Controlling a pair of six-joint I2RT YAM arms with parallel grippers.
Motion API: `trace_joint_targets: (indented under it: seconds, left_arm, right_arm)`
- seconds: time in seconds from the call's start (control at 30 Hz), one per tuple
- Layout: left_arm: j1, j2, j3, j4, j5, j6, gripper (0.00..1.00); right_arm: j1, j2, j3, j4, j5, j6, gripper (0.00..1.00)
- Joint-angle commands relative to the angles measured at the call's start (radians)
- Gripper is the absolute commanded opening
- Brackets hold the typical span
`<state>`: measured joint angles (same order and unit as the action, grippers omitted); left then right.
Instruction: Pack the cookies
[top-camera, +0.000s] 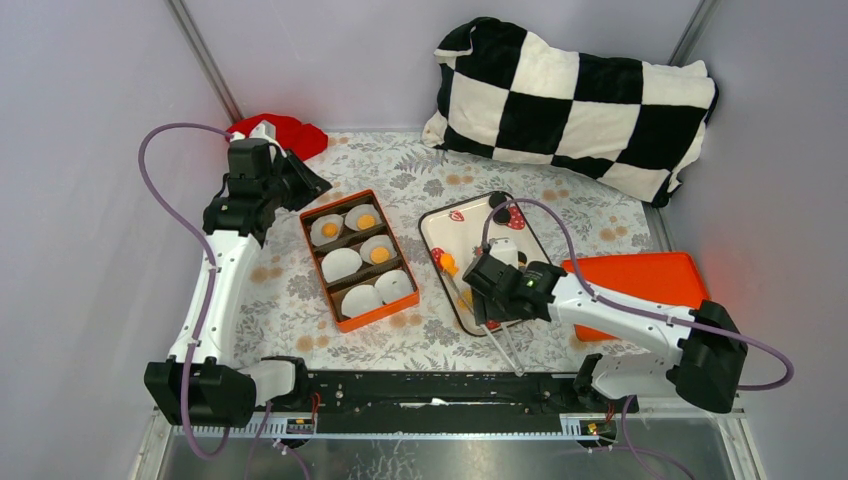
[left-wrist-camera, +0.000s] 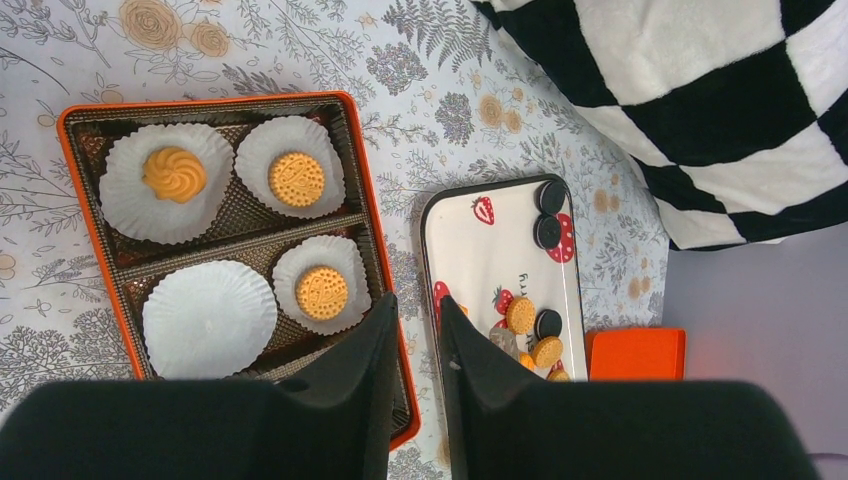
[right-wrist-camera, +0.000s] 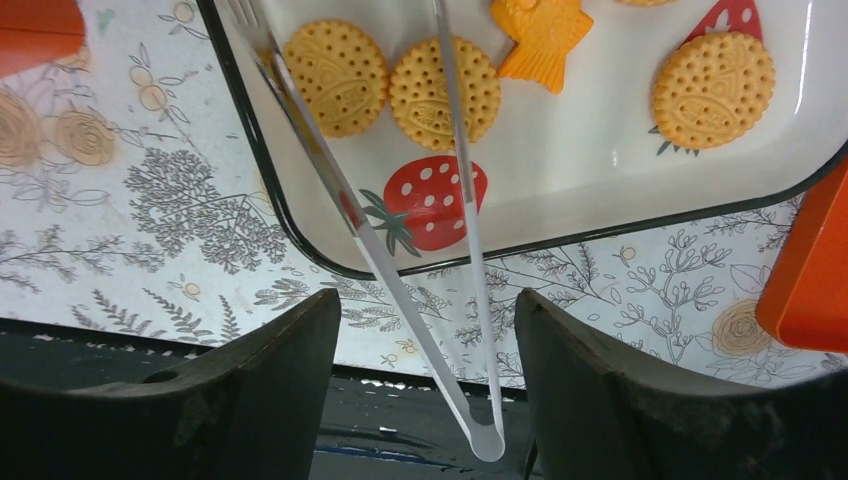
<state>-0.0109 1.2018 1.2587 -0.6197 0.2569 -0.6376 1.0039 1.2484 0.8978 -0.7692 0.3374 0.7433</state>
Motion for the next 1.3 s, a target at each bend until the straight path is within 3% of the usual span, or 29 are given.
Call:
trace_joint_targets:
  seconds: [0.0,0.3,0.57,0.9,1.03,1.27]
  left_arm:
    - [0.003,-0.005,-0.022,0.050,0.023,-0.001,0.27]
    - [0.003,-0.007,-0.058,0.065,0.042,-0.011,0.26]
    - [0.003,-0.009,-0.067,0.073,0.045,-0.016,0.26]
    - [0.003,-0.005,-0.085,0.077,0.052,-0.014,0.26]
    - [0.003,-0.007,-0.087,0.080,0.056,-0.015,0.26]
    - [0.003,-0.016,-0.064,0.077,0.054,-0.014,0.26]
  right_arm:
    - [-0.008,0.028,-0.041,0.033,-0.035,0.004,0.73]
    - [-0.008,0.034,-0.156,0.141,-0.079,0.019,0.75]
    - [-0.008,0.157,-0.110,0.191,-0.041,-0.013,0.73]
    - [-0.008,0.272,-0.176,0.301,-0.106,0.036,0.63]
    - [-0.008,0.257,-0.175,0.297,-0.114,0.035,0.43]
    - [-0.009,0.140,0.018,0.106,0.017,-0.034,0.42]
